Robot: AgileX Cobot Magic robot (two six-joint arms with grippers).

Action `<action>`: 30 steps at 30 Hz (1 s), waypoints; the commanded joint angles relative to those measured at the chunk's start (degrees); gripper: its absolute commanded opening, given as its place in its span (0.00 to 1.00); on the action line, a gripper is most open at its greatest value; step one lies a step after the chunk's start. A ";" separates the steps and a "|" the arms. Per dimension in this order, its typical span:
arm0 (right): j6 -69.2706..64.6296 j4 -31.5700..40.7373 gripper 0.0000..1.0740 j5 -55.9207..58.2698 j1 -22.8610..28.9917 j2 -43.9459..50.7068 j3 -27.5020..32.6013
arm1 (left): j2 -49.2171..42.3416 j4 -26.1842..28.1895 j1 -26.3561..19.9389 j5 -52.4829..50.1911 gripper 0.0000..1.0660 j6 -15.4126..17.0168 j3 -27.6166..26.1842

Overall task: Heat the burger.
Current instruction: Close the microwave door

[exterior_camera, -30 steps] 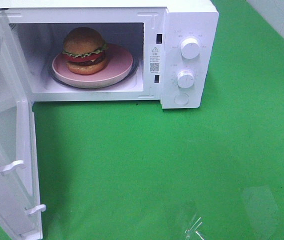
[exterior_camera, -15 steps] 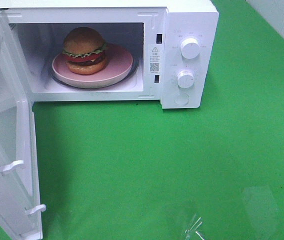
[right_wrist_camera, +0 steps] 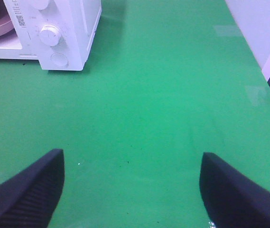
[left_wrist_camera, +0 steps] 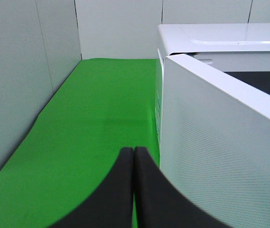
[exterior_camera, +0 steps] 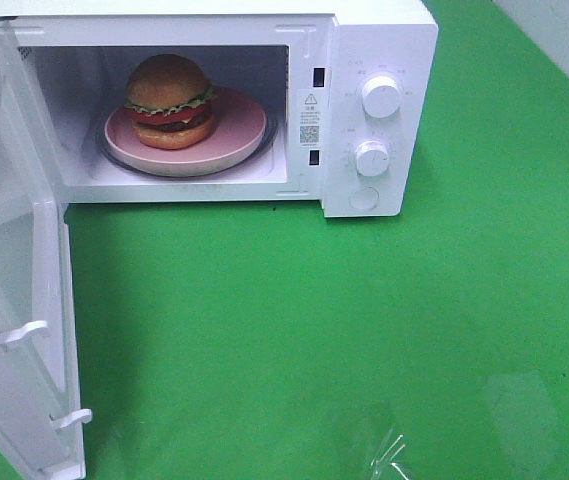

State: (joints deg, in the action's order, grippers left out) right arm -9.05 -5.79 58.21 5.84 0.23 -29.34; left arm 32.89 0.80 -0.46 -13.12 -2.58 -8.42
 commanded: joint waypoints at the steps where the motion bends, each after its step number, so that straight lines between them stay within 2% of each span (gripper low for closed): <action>1: 0.69 0.23 0.70 -0.63 -0.40 1.55 0.23 | 7.16 -0.80 0.00 -6.36 0.00 0.40 0.06; 3: 0.69 0.23 0.70 -0.63 -0.40 1.55 0.23 | 10.26 -1.83 0.00 -8.59 0.00 0.57 0.06; 4: 0.69 0.23 0.70 -0.63 -0.40 1.55 0.23 | 13.35 -3.72 0.00 -10.89 0.00 1.66 0.06; 7: 0.69 0.23 0.70 -0.63 -0.40 1.55 0.23 | 15.01 -5.27 0.00 -12.20 0.00 2.98 0.06; 9: 0.69 0.23 0.70 -0.63 -0.40 1.55 0.23 | 21.20 -14.15 0.00 -18.62 0.00 10.03 0.06; 12: 0.69 0.23 0.70 -0.63 -0.40 1.55 0.23 | 22.80 -16.67 0.00 -20.28 0.00 11.23 0.06; 14: 0.69 0.23 0.70 -0.63 -0.40 1.55 0.23 | 29.05 -24.64 0.00 -28.48 0.00 14.95 0.06; 21: 0.69 0.23 0.70 -0.63 -0.40 1.55 0.23 | 38.96 -30.88 0.00 -34.84 0.00 17.48 -2.64; 30: 0.69 0.23 0.70 -0.63 -0.40 1.55 0.23 | 46.98 -32.14 0.00 -41.20 0.00 18.39 -4.30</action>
State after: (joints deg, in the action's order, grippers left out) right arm -9.05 -5.79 58.21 5.84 0.23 -29.34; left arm 79.70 -31.23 -0.46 -52.60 15.30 -12.32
